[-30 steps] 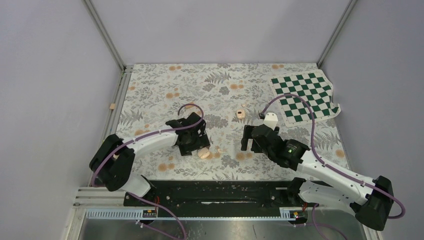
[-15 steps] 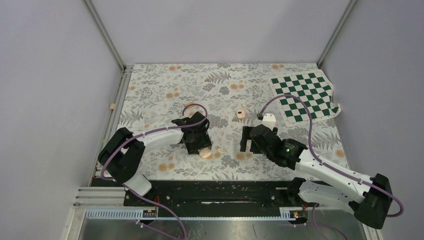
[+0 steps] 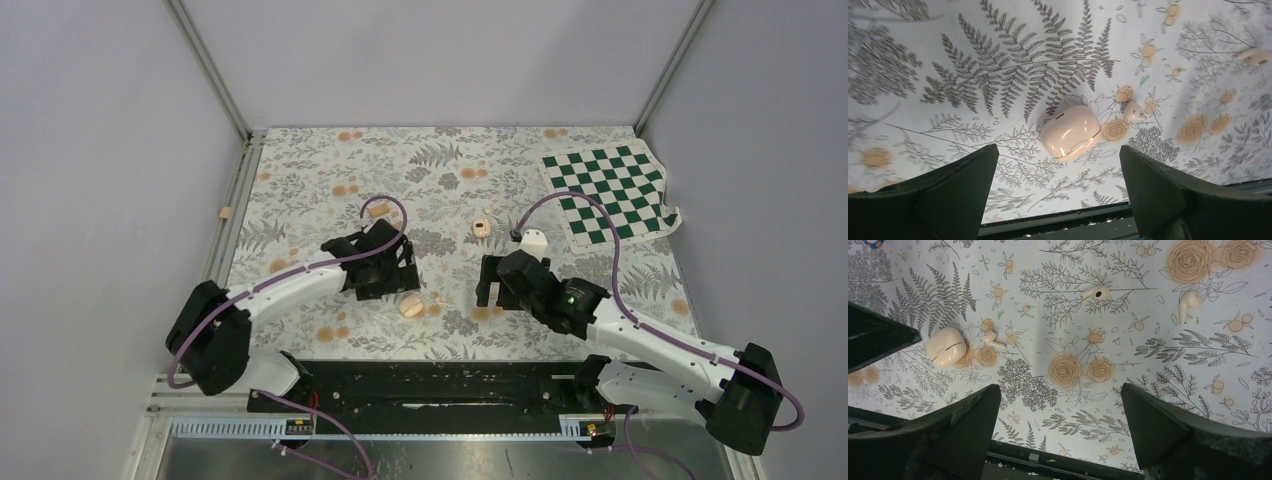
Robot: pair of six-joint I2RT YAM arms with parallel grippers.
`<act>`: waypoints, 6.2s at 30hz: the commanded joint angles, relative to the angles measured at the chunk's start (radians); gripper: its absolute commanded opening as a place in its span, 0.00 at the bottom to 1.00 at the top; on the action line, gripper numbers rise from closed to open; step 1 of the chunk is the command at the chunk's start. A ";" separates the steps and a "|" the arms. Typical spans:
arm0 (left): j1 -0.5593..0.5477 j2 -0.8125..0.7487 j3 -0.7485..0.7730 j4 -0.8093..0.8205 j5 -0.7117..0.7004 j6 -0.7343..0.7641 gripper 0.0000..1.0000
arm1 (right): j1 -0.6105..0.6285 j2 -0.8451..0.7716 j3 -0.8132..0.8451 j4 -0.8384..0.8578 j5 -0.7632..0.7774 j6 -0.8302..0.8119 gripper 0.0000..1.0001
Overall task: Insert the wireless bluetooth earbuds into the charging case
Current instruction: Pick up the charging case from the center of the board, then pass from the left arm to the right, then pass from the right arm to the left
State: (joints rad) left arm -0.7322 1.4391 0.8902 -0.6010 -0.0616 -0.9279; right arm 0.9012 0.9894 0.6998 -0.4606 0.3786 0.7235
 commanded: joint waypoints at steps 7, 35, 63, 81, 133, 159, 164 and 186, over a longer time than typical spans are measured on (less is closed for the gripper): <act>-0.157 -0.154 0.054 -0.008 -0.104 0.603 0.93 | 0.001 0.028 0.008 0.044 -0.027 0.010 0.99; -0.203 0.149 0.035 0.138 -0.106 0.571 0.70 | 0.001 -0.018 -0.007 0.018 -0.005 0.022 0.98; 0.038 -0.224 0.056 0.178 0.394 0.408 0.46 | -0.094 0.040 0.007 0.407 -0.392 0.359 0.75; 0.044 -0.253 0.035 0.234 0.466 0.373 0.45 | -0.139 0.235 0.030 0.609 -0.635 0.495 0.66; -0.197 -0.739 -0.328 0.593 0.201 1.164 0.85 | -0.386 0.361 -0.221 1.357 -1.153 1.096 0.00; -0.279 -0.619 -0.284 0.677 0.093 1.290 0.64 | -0.307 0.376 -0.167 1.190 -1.184 1.139 0.00; -0.283 -0.605 -0.273 0.647 0.116 1.306 0.58 | -0.302 0.401 -0.202 1.306 -1.172 1.232 0.00; -0.299 -0.592 -0.230 0.604 0.141 1.218 0.00 | -0.298 0.455 -0.254 1.471 -1.154 1.267 0.97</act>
State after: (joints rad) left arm -1.0245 0.8719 0.5980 -0.0505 0.0425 0.3664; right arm 0.5953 1.4425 0.4393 0.8845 -0.7834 2.0182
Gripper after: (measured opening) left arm 0.221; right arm 0.853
